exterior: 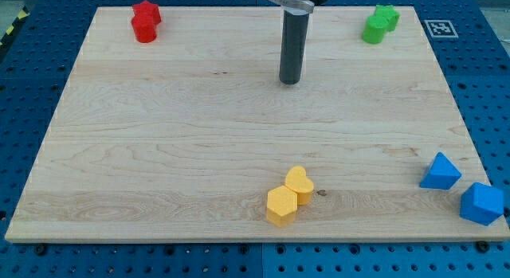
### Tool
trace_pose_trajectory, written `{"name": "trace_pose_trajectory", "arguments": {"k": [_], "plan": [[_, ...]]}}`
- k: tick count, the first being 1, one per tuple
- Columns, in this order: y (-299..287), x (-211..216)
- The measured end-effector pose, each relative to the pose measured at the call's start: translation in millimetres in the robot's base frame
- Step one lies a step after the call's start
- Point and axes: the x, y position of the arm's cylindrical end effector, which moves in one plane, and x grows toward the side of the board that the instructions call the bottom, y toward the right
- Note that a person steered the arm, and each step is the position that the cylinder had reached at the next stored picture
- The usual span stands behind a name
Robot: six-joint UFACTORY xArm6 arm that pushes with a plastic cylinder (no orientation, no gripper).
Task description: Slide the green star and the green circle towards the center
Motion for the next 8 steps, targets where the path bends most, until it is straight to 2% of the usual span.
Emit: {"name": "trace_pose_trajectory", "arguments": {"k": [3,5,8], "plan": [[0.0,-38.9],[0.0,-88.8],[0.0,-97.6]]}}
